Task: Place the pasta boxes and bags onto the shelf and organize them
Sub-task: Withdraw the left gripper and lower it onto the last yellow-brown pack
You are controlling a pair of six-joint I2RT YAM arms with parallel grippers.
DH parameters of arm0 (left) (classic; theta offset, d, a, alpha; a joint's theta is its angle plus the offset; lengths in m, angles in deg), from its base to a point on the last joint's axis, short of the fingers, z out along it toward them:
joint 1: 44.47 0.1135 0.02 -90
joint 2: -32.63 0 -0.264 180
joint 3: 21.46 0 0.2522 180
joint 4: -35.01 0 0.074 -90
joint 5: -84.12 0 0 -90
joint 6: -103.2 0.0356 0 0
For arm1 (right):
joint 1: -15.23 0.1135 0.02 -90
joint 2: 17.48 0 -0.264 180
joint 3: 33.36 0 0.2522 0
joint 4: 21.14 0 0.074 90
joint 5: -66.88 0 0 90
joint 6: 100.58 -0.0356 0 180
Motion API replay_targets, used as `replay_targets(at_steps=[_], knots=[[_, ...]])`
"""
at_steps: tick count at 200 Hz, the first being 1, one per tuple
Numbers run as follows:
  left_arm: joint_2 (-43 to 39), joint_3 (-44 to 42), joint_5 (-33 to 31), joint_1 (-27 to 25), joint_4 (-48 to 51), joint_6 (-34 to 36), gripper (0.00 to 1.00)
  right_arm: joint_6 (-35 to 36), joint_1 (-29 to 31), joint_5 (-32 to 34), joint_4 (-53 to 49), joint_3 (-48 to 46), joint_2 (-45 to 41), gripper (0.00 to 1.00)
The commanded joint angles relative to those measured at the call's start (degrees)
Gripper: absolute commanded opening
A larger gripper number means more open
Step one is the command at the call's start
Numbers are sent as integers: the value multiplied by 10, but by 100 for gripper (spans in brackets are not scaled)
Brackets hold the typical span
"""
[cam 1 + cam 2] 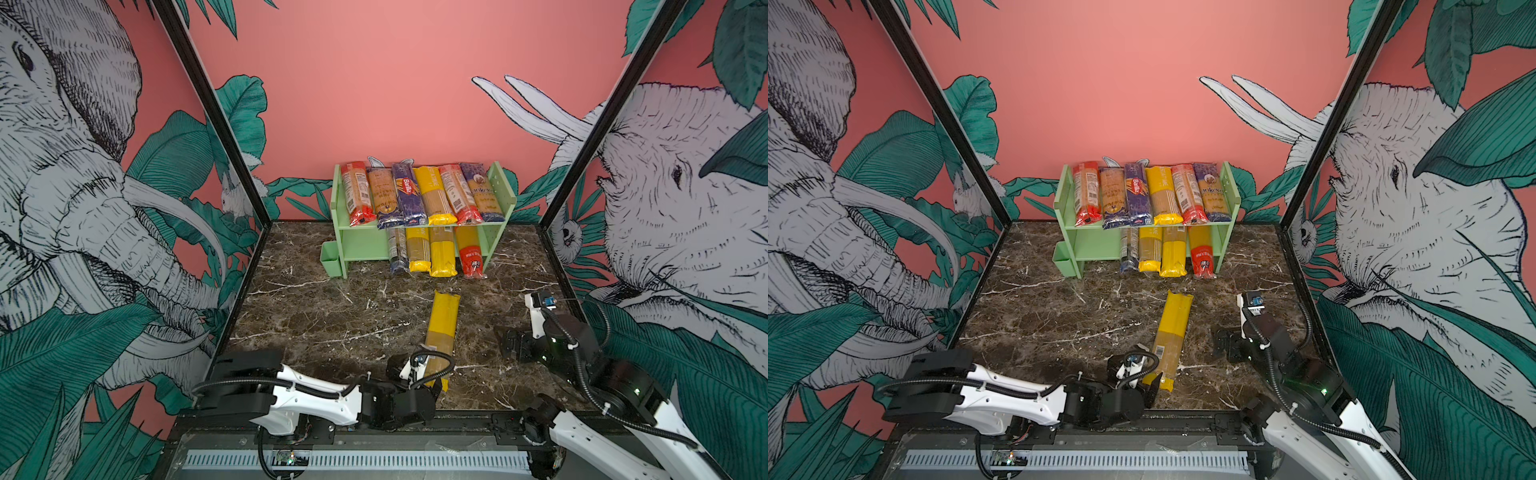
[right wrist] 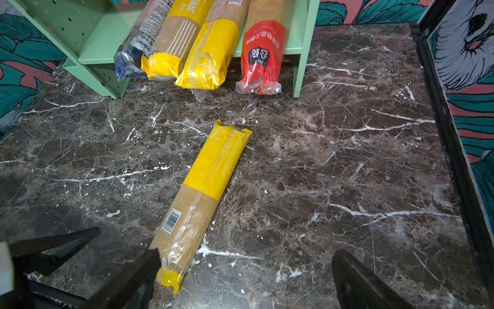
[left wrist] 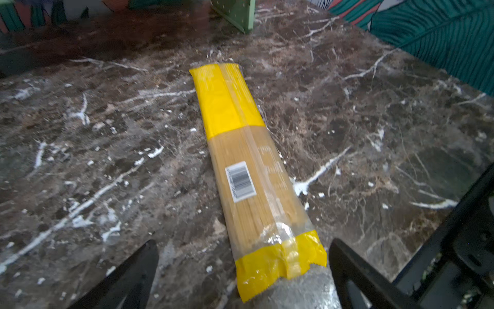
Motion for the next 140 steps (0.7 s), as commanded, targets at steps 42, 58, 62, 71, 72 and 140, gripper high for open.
replay_targets(at_steps=[42, 58, 62, 71, 72, 140], knots=[[122, 61, -6, -10, -73, -29, 99, -4, 0, 1, -32, 20, -25, 99], [133, 65, -15, -8, -73, -32, 99, -3, 0, -3, -32, 19, -30, 99], [136, 65, -13, -5, -74, -33, 99, -2, 0, -4, -32, 18, -31, 99], [146, 66, -1, 1, -81, -33, 99, -2, 0, -4, -31, 17, -33, 99], [146, 66, -1, 2, -81, -33, 99, -2, 0, -4, -32, 17, -33, 99], [215, 82, 79, 62, -110, -54, 99, 6, 0, -10, -23, 16, -36, 99]])
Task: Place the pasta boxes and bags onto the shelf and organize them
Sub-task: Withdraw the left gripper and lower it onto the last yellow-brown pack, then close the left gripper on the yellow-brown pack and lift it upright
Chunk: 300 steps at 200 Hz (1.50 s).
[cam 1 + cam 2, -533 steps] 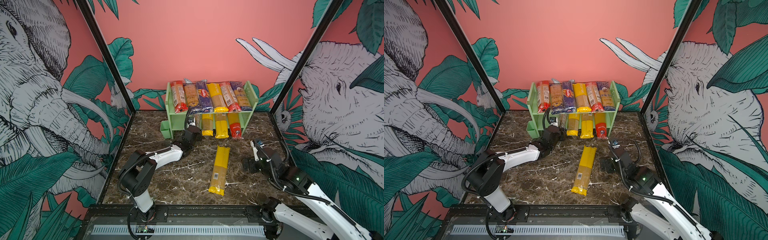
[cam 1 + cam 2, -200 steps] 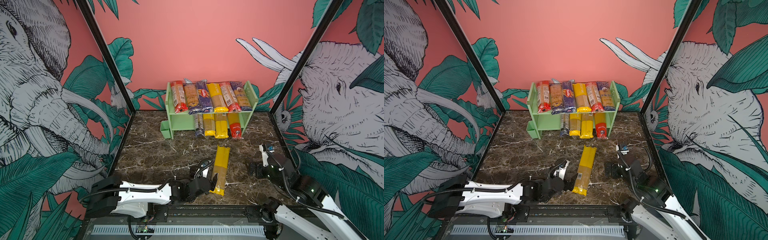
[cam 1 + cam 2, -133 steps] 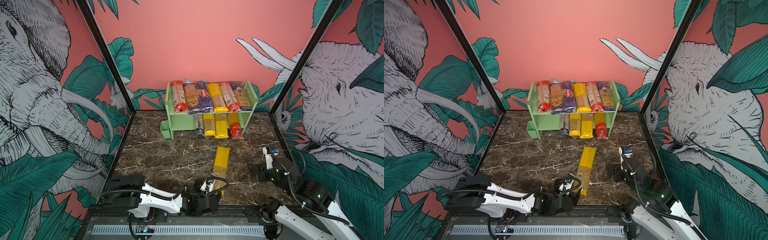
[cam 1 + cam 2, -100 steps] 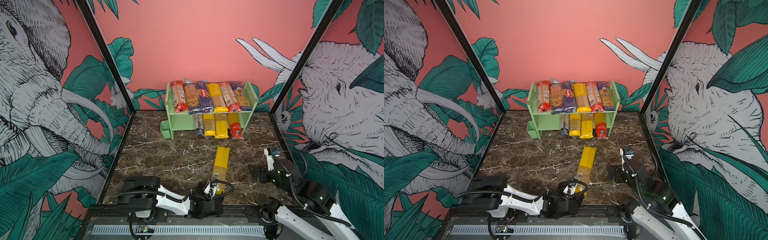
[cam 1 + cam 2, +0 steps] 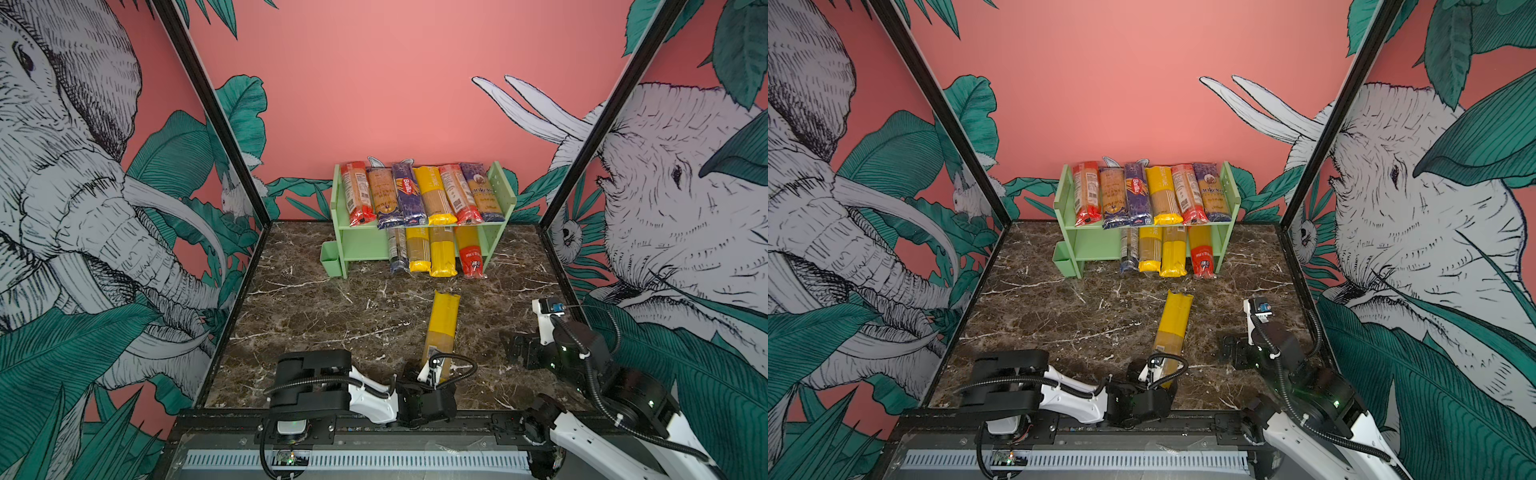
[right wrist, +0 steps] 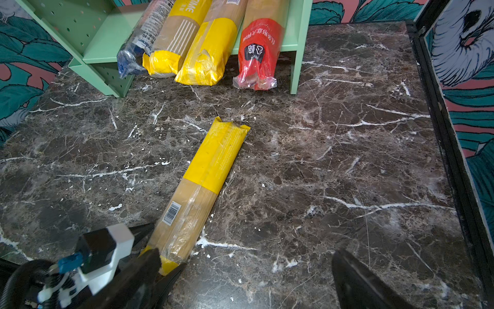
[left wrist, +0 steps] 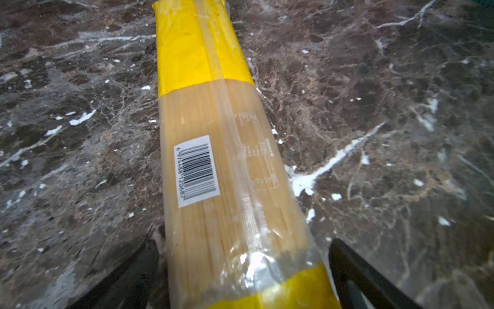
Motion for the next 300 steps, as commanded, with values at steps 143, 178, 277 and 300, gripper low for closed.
replay_targets(at_steps=[143, 178, 277, 300], knots=[[56, 45, 133, 61, 73, -74, 93, 13, 0, 14, -19, 47, -15, 99], [36, 65, 115, 41, 155, -92, 98, 13, 0, 15, -19, 45, -16, 99], [128, 124, 162, 12, 276, -239, 96, 23, 0, 11, -6, 68, 3, 99], [169, 141, 206, 29, 271, -236, 82, 26, 0, 13, -9, 79, 6, 99]])
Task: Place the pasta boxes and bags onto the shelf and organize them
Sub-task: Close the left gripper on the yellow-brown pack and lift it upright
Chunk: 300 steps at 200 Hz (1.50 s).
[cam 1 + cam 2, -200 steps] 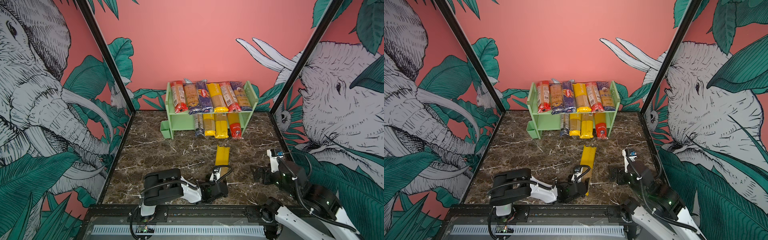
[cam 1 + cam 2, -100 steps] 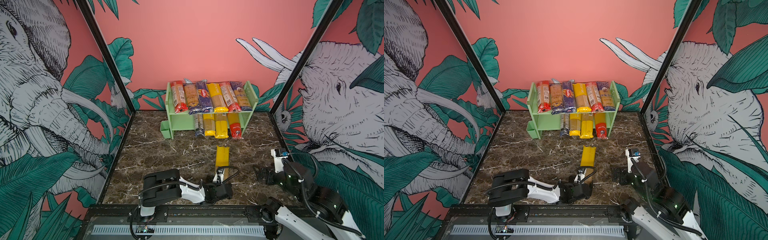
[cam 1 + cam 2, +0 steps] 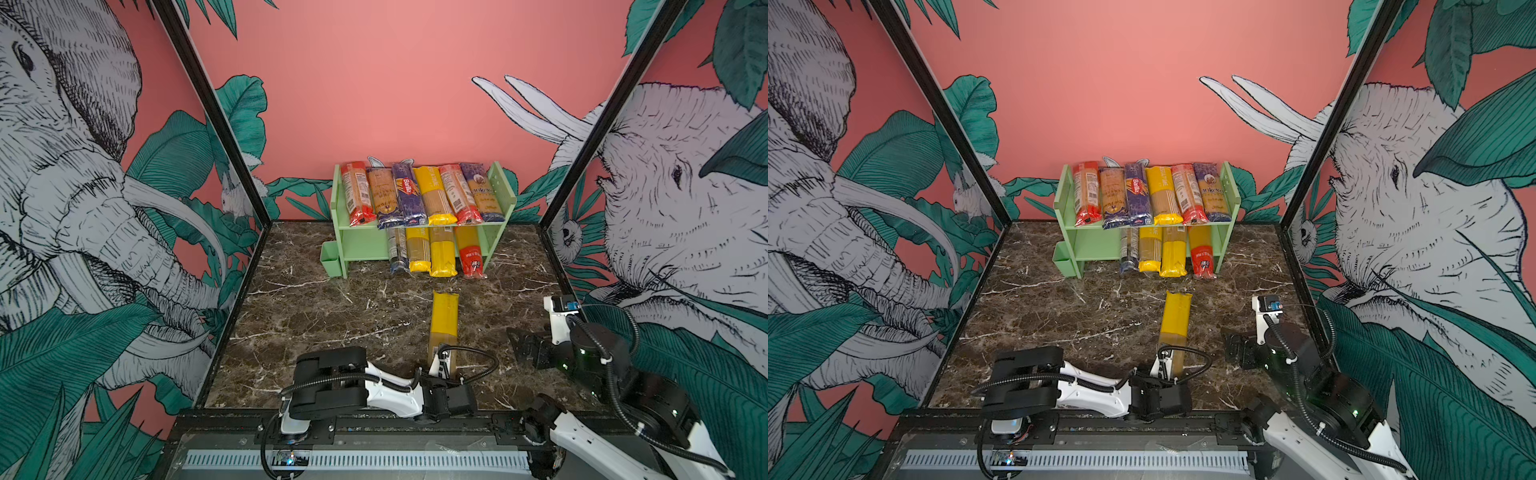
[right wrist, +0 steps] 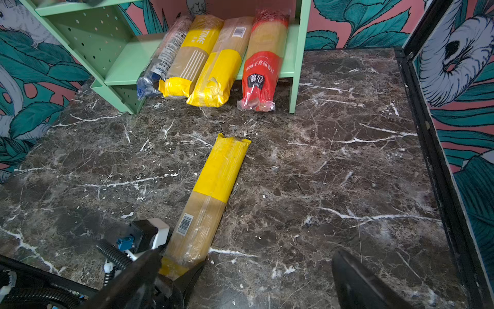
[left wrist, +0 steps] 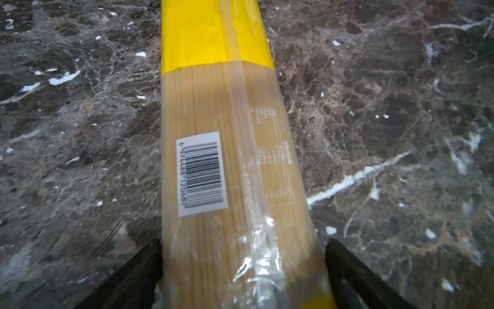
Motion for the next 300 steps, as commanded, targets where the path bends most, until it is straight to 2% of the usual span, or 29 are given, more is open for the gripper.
replay_targets(at_steps=[1, 11, 29, 39, 53, 70, 123, 148, 171, 187, 239, 300], knots=[[95, -21, 184, 22, 46, -66, 81, 10, 0, 7, 8, 20, 6, 99], [100, -20, 192, 26, 41, -64, 72, 12, 0, 10, 6, 24, 6, 99], [92, -34, 189, 27, 33, -65, 47, 15, 0, 17, 0, 28, 3, 99], [80, -47, 183, 29, 28, -65, 33, 18, 0, 21, 0, 27, 2, 99], [59, -72, 172, 34, 12, -64, 21, 19, 0, 23, 2, 24, 3, 99], [25, -114, 156, 40, -18, -66, 0, 20, 0, 22, 6, 17, 3, 99], [-83, -223, 109, 41, -137, -10, 0, 20, -1, 24, 7, 16, 12, 99], [-141, -299, 84, 39, -228, 24, 0, 20, 0, 25, 17, 16, 26, 99], [-203, -348, 65, 37, -264, 59, 0, 21, 0, 16, 38, 11, 46, 99], [-254, -362, 53, 34, -244, 80, 0, 21, 0, 6, 56, 7, 62, 99], [-441, -361, -49, 9, -71, 130, 0, 21, 0, -6, 94, 3, 101, 99], [-654, -377, -129, 5, 67, 169, 0, 24, 0, -6, 98, 5, 104, 99]])
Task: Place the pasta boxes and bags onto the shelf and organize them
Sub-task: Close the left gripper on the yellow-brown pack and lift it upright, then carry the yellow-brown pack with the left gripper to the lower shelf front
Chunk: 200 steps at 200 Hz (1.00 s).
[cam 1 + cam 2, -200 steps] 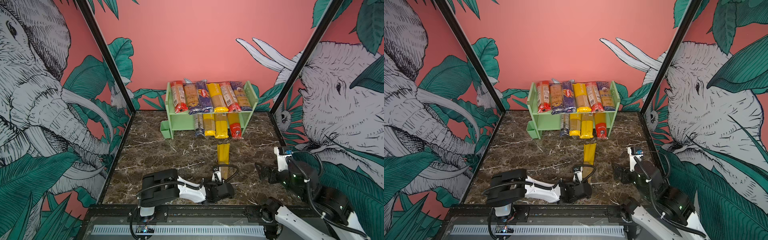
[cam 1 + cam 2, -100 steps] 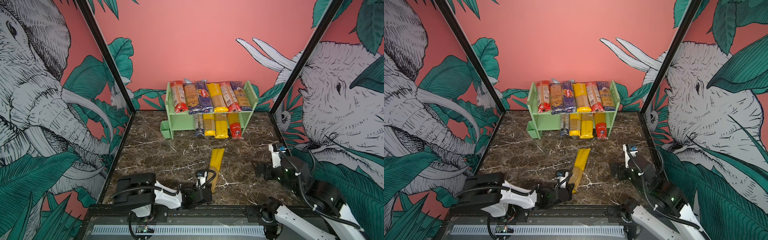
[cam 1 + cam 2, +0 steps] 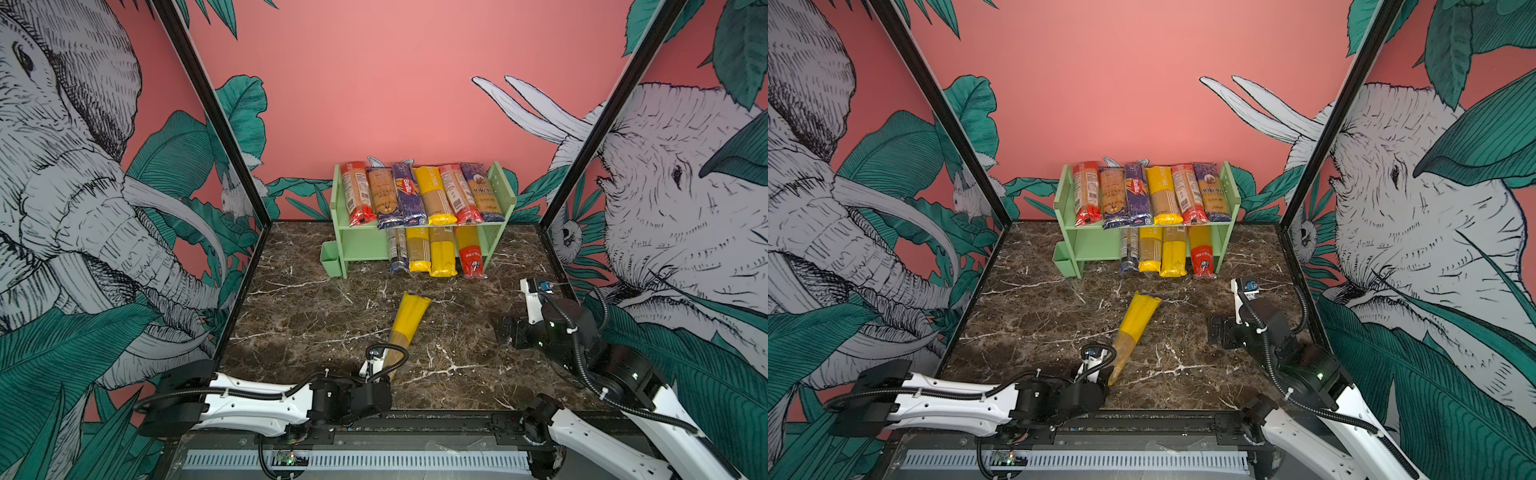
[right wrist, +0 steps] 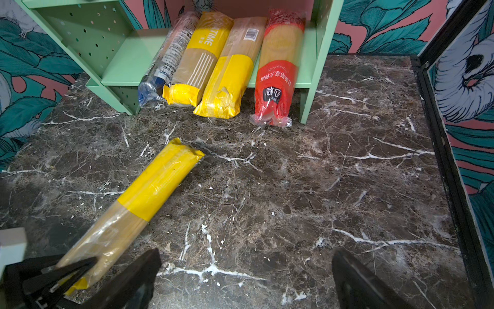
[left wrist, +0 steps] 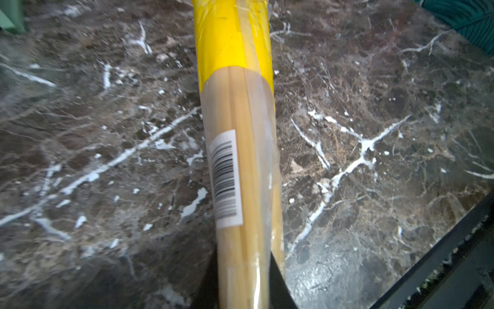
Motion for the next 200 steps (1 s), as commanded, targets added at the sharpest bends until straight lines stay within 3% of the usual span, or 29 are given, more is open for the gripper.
replay_targets(at_steps=[1, 40, 200], knots=[[-71, 11, -114, -3, 38, 25, 0, 9, 0, -1, 19, 0, -1, 99], [-130, 36, -133, -3, 120, 31, 0, 12, 0, -1, 17, 5, -2, 99], [-213, 105, -194, -27, 229, 66, 0, 23, 0, -4, 32, 16, 22, 99]])
